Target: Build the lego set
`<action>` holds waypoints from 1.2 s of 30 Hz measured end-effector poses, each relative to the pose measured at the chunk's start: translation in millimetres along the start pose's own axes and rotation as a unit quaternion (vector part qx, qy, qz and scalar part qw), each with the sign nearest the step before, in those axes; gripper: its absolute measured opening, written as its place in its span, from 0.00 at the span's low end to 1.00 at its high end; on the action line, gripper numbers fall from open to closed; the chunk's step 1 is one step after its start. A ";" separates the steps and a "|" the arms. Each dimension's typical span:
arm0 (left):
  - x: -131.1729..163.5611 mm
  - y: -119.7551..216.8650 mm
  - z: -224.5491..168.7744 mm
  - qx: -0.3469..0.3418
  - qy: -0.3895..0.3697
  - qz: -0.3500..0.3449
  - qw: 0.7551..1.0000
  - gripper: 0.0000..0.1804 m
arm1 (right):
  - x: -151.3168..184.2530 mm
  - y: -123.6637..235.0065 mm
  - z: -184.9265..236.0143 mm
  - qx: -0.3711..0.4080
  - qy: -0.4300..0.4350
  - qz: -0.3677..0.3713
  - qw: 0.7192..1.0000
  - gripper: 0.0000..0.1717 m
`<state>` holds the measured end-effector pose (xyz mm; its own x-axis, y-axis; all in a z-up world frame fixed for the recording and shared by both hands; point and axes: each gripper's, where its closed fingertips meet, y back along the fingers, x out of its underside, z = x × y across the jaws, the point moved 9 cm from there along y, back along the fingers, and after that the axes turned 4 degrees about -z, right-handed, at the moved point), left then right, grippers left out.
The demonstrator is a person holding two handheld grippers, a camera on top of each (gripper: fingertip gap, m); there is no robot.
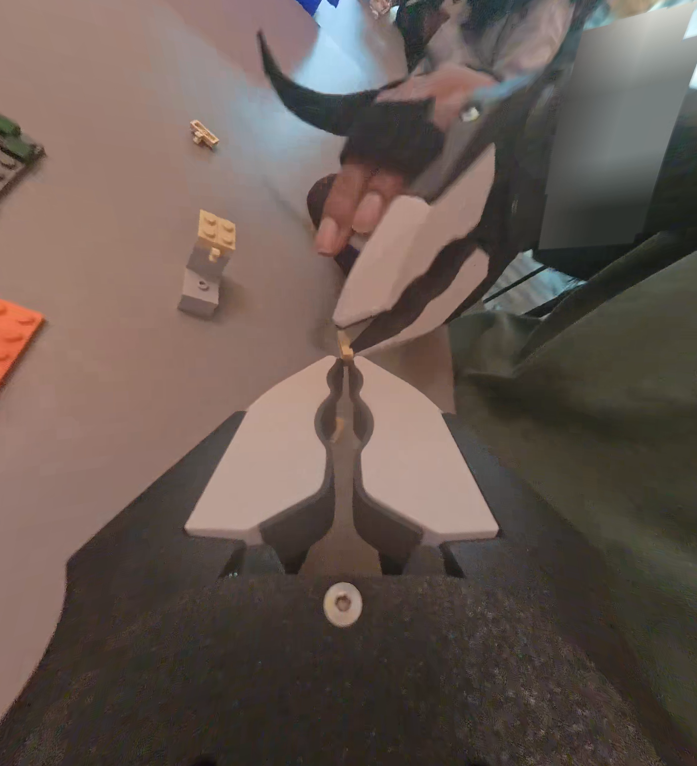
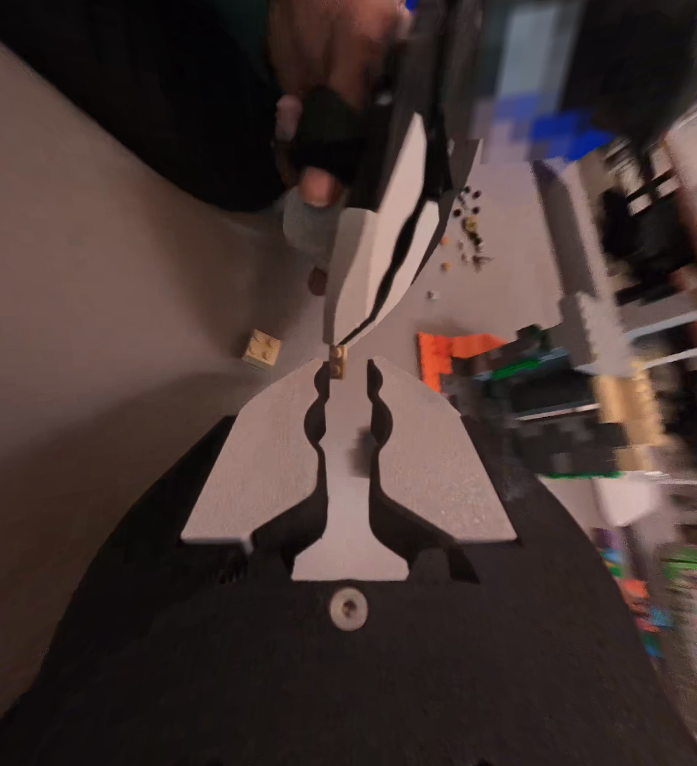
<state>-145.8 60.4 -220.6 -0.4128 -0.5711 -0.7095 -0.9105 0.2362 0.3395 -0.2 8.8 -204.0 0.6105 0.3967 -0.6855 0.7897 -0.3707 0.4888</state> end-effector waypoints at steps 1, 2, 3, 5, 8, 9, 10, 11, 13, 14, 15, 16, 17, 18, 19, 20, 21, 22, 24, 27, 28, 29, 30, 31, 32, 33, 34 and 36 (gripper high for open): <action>-1.2 -0.1 1.6 0.010 0.014 -0.006 1.000 0.01 | -0.9 -0.6 3.8 0.011 0.037 0.006 0.999 0.10; -2.0 -0.3 3.1 0.015 0.024 -0.009 1.000 0.01 | -1.4 -1.2 6.8 0.014 0.058 0.012 0.998 0.09; -2.5 -0.8 4.3 0.017 0.029 -0.009 0.999 0.01 | -1.6 -1.7 8.0 0.020 0.067 0.012 0.997 0.08; -2.5 -1.9 5.5 0.016 0.032 -0.008 0.999 0.01 | -0.9 -1.9 5.9 0.032 0.069 0.016 0.997 0.04; -3.1 -0.5 5.2 0.018 0.031 -0.012 0.999 0.01 | -1.6 -1.1 2.1 0.022 0.059 0.011 0.998 0.02; -2.6 0.6 4.1 0.016 0.021 -0.007 1.000 0.02 | -2.3 -0.4 0.7 0.011 0.054 0.006 0.998 0.01; -1.6 2.3 2.9 0.004 0.001 0.003 1.000 0.04 | -3.3 0.6 -0.6 -0.007 0.047 0.000 0.999 0.00; -0.8 4.7 1.2 -0.012 -0.025 0.011 1.000 0.05 | -3.8 1.1 -2.1 -0.023 0.042 -0.002 0.999 0.00; 0.5 9.8 -4.8 -0.021 -0.062 0.016 0.998 0.00 | -3.9 0.9 -4.9 -0.048 0.043 0.005 0.998 0.00; 0.7 11.7 -5.1 -0.034 -0.063 0.015 0.997 0.00 | -4.1 0.4 -5.6 -0.059 0.048 0.007 0.997 0.00; 1.7 12.8 -4.1 -0.043 -0.061 0.016 0.997 0.00 | -4.2 -0.8 -6.0 -0.067 0.052 0.011 0.996 0.00; 2.9 13.3 -2.7 -0.047 -0.057 0.018 0.997 0.00 | -4.1 -2.2 -6.1 -0.071 0.056 0.014 0.996 0.00; 3.8 13.7 -1.3 -0.054 -0.056 0.018 0.997 0.00 | -3.4 -4.1 -5.6 -0.078 0.058 0.017 0.995 0.00; 4.4 14.8 0.1 -0.064 -0.059 0.019 0.996 0.00 | -2.2 -6.2 -5.1 -0.084 0.056 0.025 0.995 0.00; 4.8 16.2 1.0 -0.075 -0.067 0.023 0.995 0.00 | -0.6 -8.3 -4.9 -0.085 0.054 0.031 0.994 0.00; 5.1 17.8 1.8 -0.089 -0.079 0.029 0.993 0.00 | 0.8 -10.2 -4.4 -0.090 0.049 0.035 0.994 0.00; 5.5 20.0 3.0 -0.108 -0.093 0.036 0.989 0.00 | 2.2 -12.1 -3.8 -0.098 0.043 0.041 0.993 0.00; 6.0 22.4 4.5 -0.132 -0.109 0.046 0.984 0.00 | 3.0 -14.2 -3.8 -0.102 0.038 0.048 0.993 0.00; 9.0 26.6 6.9 -0.172 -0.142 0.076 0.972 0.02 | 3.0 -18.8 -3.7 -0.110 0.033 0.056 0.992 0.00; 19.4 26.3 5.1 -0.184 -0.190 0.141 0.954 0.07 | 0.9 -27.0 -4.8 -0.121 0.017 0.068 0.990 0.03; 22.1 25.3 4.2 -0.187 -0.205 0.153 0.948 0.09 | 0.0 -29.3 -4.9 -0.123 0.016 0.069 0.990 0.03; 24.4 23.7 3.0 -0.183 -0.216 0.161 0.945 0.11 | -0.7 -31.1 -4.7 -0.123 0.016 0.068 0.990 0.03; 26.4 21.8 2.5 -0.178 -0.224 0.166 0.944 0.11 | -1.4 -32.6 -4.5 -0.122 0.016 0.067 0.990 0.04; 28.0 20.2 3.3 -0.178 -0.230 0.172 0.941 0.13 | -1.9 -33.8 -4.2 -0.122 0.015 0.065 0.990 0.04; 29.2 18.6 4.3 -0.177 -0.238 0.178 0.938 0.13 | -2.4 -34.6 -3.9 -0.123 0.011 0.064 0.990 0.04; 28.9 17.6 4.1 -0.172 -0.248 0.174 0.937 0.13 | -2.7 -35.2 -3.8 -0.123 0.008 0.064 0.990 0.04; 29.0 16.8 4.5 -0.169 -0.255 0.181 0.935 0.14 | -2.8 -35.4 -3.7 -0.123 0.007 0.063 0.990 0.04; 27.3 15.6 5.2 -0.163 -0.269 0.185 0.931 0.14 | -2.8 -34.4 -3.4 -0.124 0.005 0.062 0.990 0.04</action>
<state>-171.4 52.6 -237.9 -0.7300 -0.0001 -0.6834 -0.6830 0.0369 0.7295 -28.9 23.3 -217.1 0.7033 0.3700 -0.6071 0.6985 -0.2007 0.6869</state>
